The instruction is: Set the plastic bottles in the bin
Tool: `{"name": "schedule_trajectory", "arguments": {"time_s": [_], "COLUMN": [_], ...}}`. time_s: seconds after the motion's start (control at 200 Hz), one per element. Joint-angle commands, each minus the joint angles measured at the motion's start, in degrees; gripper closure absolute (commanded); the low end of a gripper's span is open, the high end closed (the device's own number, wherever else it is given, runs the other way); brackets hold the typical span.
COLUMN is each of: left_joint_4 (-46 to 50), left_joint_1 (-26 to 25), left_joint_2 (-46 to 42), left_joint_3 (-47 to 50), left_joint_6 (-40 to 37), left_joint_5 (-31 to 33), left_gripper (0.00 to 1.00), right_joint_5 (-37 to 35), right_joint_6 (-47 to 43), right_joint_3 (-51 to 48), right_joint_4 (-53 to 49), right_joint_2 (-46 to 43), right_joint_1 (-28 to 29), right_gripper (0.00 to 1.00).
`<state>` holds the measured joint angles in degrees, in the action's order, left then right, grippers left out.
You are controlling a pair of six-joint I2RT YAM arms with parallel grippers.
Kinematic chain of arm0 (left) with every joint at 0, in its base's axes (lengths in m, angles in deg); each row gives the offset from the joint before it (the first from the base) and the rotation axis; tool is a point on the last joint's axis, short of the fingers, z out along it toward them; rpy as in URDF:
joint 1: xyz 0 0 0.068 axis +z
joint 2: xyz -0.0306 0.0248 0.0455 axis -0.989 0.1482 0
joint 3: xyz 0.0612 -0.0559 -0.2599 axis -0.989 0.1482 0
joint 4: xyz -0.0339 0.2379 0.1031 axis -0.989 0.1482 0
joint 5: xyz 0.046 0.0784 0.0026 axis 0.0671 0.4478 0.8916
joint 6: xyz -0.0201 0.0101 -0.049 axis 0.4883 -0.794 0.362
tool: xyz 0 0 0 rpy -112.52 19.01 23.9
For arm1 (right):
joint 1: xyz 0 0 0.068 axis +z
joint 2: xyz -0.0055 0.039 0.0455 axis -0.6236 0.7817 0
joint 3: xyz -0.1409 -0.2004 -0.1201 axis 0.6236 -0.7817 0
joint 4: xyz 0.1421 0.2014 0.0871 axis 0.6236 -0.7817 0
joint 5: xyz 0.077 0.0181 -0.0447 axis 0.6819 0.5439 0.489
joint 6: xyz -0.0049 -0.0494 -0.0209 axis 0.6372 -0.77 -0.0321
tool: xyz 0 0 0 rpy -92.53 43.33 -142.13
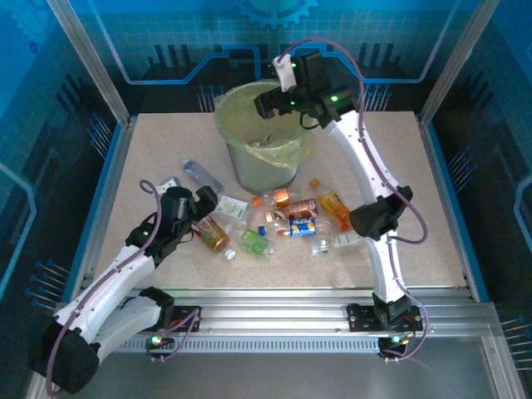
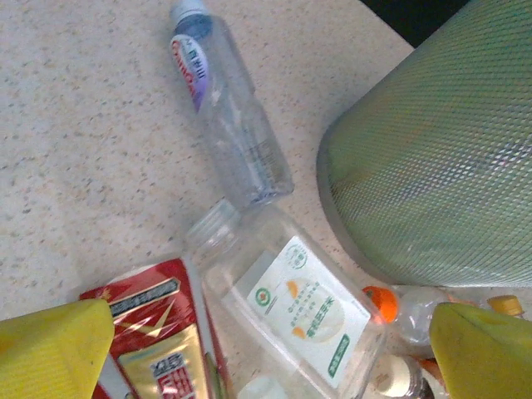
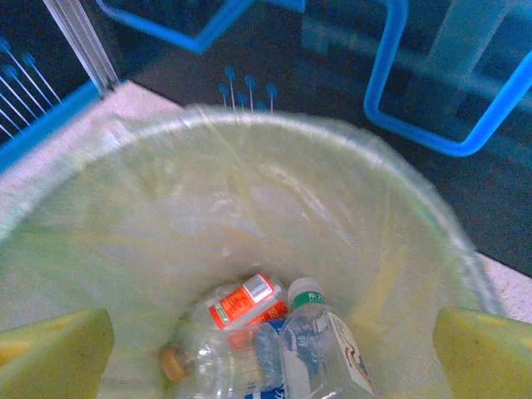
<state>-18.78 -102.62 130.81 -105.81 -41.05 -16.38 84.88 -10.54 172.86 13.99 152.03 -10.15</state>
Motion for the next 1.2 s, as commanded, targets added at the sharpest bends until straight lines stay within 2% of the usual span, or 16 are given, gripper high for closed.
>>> {"name": "schedule_trajectory", "arguments": {"time_s": [0.0, 0.285, 0.555, 0.71, 0.865, 1.19], "left_joint_4": [5.9, 8.3, 7.2, 5.1, 2.7, 0.9], "left_joint_1": [0.5, 0.5, 0.6, 0.6, 0.5, 0.6], "left_joint_2": [-1.7, -1.9, 1.4, 4.7, 9.1, 16.2], "left_joint_3": [0.5, 4.4, 4.7, 4.7, 4.6, 4.3], "left_joint_6": [3.4, 7.8, 6.9, 6.6, 6.5, 7.9], "left_joint_5": [1.3, -0.5, -1.1, -2.2, -3.5, -4.4], "left_gripper": [0.01, 0.01, 0.01, 0.01, 0.01, 0.01], "right_joint_5": [-1.2, -11.2, -23.2, -22.3, -18.2, -16.2], "right_joint_6": [3.2, 8.1, 14.8, 18.8, 22.2, 24.7], "right_joint_3": [-1.5, -25.0, -48.6, -60.4, -69.1, -77.1], "right_joint_4": [-2.1, 1.1, 2.4, 4.7, 6.0, 5.9], "right_joint_2": [-5.6, -22.2, -36.2, -43.6, -48.5, -50.4], "right_joint_1": [-0.4, -0.8, -1.5, -4.0, -7.8, -11.2], "right_gripper": [0.00, 0.00, 0.00, 0.00, 0.00, 0.00]}}
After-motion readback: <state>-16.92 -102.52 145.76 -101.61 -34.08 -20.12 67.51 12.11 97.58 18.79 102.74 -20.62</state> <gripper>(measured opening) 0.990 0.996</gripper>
